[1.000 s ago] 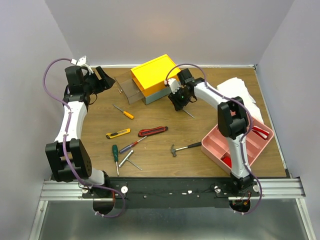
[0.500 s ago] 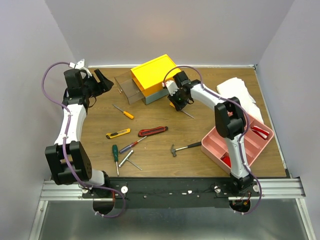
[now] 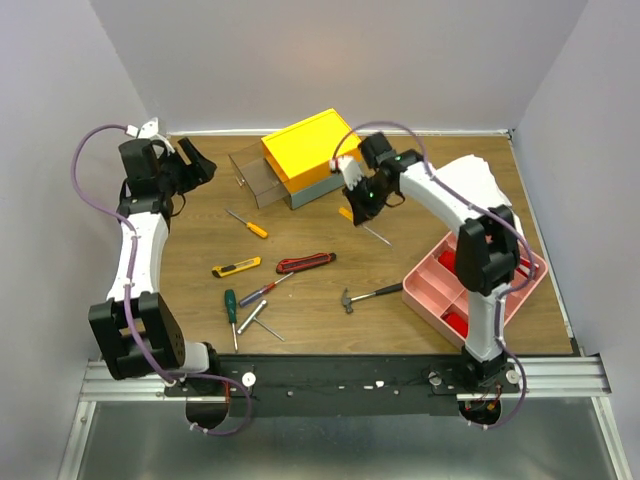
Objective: Sort the tools into containers
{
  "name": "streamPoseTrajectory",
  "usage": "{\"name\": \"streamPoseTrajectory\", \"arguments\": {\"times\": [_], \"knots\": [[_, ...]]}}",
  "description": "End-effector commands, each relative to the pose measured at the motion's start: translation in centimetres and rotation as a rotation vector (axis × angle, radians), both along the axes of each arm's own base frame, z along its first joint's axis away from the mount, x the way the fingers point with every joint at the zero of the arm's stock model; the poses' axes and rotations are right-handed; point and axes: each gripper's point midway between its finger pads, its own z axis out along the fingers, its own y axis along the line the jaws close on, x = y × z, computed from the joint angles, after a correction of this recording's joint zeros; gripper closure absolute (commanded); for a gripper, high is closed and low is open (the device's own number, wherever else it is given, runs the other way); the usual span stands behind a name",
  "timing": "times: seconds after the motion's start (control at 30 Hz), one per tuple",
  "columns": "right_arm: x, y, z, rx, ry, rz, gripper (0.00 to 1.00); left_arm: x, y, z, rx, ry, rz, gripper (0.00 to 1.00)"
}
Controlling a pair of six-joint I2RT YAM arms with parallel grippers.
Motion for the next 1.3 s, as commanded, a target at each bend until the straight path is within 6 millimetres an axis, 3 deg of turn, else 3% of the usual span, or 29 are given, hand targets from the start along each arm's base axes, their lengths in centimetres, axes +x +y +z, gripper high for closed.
{"name": "streamPoseTrajectory", "arguments": {"times": [0.0,0.03,0.07,0.1,0.13,0.17,0.2,0.23,0.27,0.47,0.57,0.77,0.87,1.0,1.27], "knots": [[-0.7,6.1,14.4,0.389,-0.084,0.064,0.99,-2.3,2.0,1.7,0.093,-0.028,0.054,0.18],[0.3,7.2,17.5,0.448,-0.141,0.064,0.99,-2.8,2.0,1.9,0.116,-0.039,0.037,0.18],[0.9,8.4,18.9,0.489,-0.169,0.063,0.99,-3.2,2.3,1.5,0.125,-0.025,0.042,0.18],[1.9,9.6,18.3,0.512,-0.135,0.025,0.99,-3.6,2.5,1.1,0.132,-0.016,0.048,0.18],[2.5,10.5,18.9,0.540,-0.141,0.018,0.99,-4.0,3.1,1.2,0.152,-0.017,0.065,0.18],[3.5,12.0,21.3,0.598,-0.197,0.030,0.99,-4.4,3.3,1.0,0.160,-0.006,0.071,0.18],[3.8,12.9,21.7,0.629,-0.179,0.006,0.99,-4.7,3.3,0.8,0.164,-0.001,0.073,0.18],[4.6,14.1,20.4,0.637,-0.158,-0.006,0.99,-5.0,3.3,1.1,0.175,-0.012,0.074,0.18],[5.0,15.6,22.2,0.694,-0.199,0.004,0.99,-5.2,3.3,1.0,0.180,-0.010,0.070,0.18],[4.5,22.4,21.8,0.793,-0.229,0.072,0.99,-7.2,2.7,0.1,0.172,0.034,0.065,0.18],[5.5,24.3,21.8,0.841,-0.280,0.063,0.99,-8.4,2.3,-0.4,0.164,0.057,0.058,0.18],[7.5,25.4,22.8,0.922,-0.393,0.057,0.99,-10.6,1.7,-1.4,0.178,0.090,0.042,0.18],[7.7,25.2,23.8,0.939,-0.433,0.058,0.99,-11.2,1.5,-1.6,0.162,0.100,0.042,0.18],[9.5,25.0,23.8,0.906,-0.544,0.031,0.99,-11.5,0.9,-2.1,0.124,0.099,0.045,0.18],[11.3,25.8,19.4,0.795,-0.672,0.095,0.99,-11.8,0.3,-2.9,0.051,0.125,0.055,0.19]]}}
